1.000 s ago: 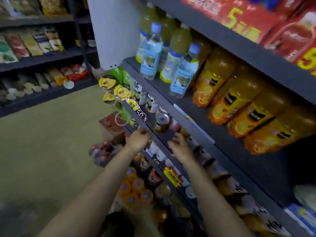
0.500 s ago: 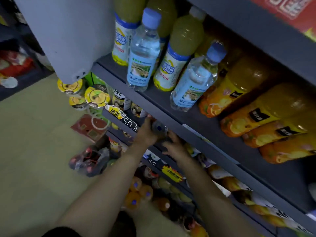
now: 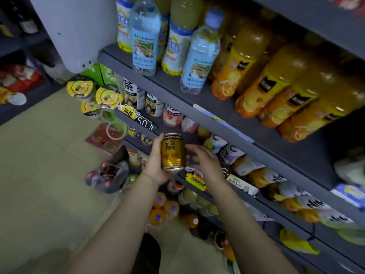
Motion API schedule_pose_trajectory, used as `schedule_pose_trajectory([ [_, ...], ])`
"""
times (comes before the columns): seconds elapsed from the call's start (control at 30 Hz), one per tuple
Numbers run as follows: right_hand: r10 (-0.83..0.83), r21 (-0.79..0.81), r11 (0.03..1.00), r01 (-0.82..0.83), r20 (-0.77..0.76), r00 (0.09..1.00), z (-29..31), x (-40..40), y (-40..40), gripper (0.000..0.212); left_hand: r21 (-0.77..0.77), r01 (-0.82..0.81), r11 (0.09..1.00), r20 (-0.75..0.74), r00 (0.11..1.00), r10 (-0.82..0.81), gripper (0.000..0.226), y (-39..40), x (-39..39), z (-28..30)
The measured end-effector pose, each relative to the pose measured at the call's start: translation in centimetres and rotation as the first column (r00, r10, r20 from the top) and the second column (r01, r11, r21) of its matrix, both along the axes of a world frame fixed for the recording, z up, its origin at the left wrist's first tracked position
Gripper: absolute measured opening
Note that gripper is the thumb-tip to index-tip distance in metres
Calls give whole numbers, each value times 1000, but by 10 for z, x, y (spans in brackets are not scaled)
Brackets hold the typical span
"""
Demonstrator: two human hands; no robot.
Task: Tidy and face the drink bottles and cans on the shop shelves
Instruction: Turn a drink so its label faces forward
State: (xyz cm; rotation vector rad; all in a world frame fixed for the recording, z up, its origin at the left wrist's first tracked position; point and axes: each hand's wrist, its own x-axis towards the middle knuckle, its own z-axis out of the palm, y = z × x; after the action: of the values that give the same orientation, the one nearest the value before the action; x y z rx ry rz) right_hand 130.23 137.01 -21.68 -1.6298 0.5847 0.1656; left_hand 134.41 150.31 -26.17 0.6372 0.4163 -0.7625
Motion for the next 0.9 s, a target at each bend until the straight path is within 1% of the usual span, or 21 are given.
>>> schedule_pose_trajectory([
  [0.07, 0, 17, 1000, -1, 65, 998, 18, -33, -4, 24, -56, -7, 998, 50, 999, 10, 67, -4, -29, 17],
  [0.17, 24, 4, 1000, -25, 176, 984, 48, -93, -15, 23, -82, 5, 997, 175, 985, 10, 69, -19, -83, 54],
  [0.27, 23, 0, 1000, -24, 286, 958, 85, -158, -39, 19, -61, 24, 998, 272, 962, -6, 68, -49, -142, 102],
  [0.33, -6, 15, 1000, 1, 364, 932, 115, -200, -59, 14, -42, 26, 999, 355, 935, -9, 62, -73, -177, 137],
  [0.4, -28, -2, 999, 32, 441, 897, 147, -237, -83, 10, 7, 44, 999, 458, 888, -42, 55, -100, -209, 176],
  [0.43, -32, -19, 999, 46, 472, 881, 162, -253, -94, 12, 23, 58, 998, 511, 857, -62, 54, -115, -223, 195],
  [0.47, -31, -37, 998, 57, 502, 864, 178, -269, -104, 19, 33, 67, 997, 564, 822, -74, 54, -131, -237, 215],
  [0.53, -24, -73, 994, 78, 562, 827, 208, -297, -125, 44, 45, 80, 996, 674, 734, -89, 56, -164, -265, 254],
  [0.57, -22, -101, 990, 101, 591, 806, 224, -309, -135, 51, 51, 89, 995, 723, 684, -98, 56, -181, -277, 271],
  [0.6, -33, -122, 983, 138, 620, 784, 240, -322, -145, 51, 58, 84, 995, 762, 640, -99, 55, -198, -291, 289],
  [0.63, -63, -124, 974, 192, 663, 746, 254, -332, -156, 45, 72, 75, 995, 802, 589, -102, 56, -215, -304, 305],
  [0.7, -166, -67, 942, 328, 757, 632, 281, -352, -179, 35, 99, 52, 994, 853, 510, -111, 65, -249, -325, 331],
  [0.8, -255, 1, 889, 458, 833, 492, 311, -375, -215, 38, 121, 23, 992, 879, 462, -118, 74, -297, -351, 358],
  [0.87, -300, 25, 836, 549, 858, 417, 322, -383, -242, 41, 136, 10, 991, 895, 427, -127, 67, -327, -362, 369],
  [0.9, -303, 20, 816, 578, 866, 398, 325, -385, -257, 42, 133, 22, 991, 909, 395, -130, 62, -343, -365, 371],
])
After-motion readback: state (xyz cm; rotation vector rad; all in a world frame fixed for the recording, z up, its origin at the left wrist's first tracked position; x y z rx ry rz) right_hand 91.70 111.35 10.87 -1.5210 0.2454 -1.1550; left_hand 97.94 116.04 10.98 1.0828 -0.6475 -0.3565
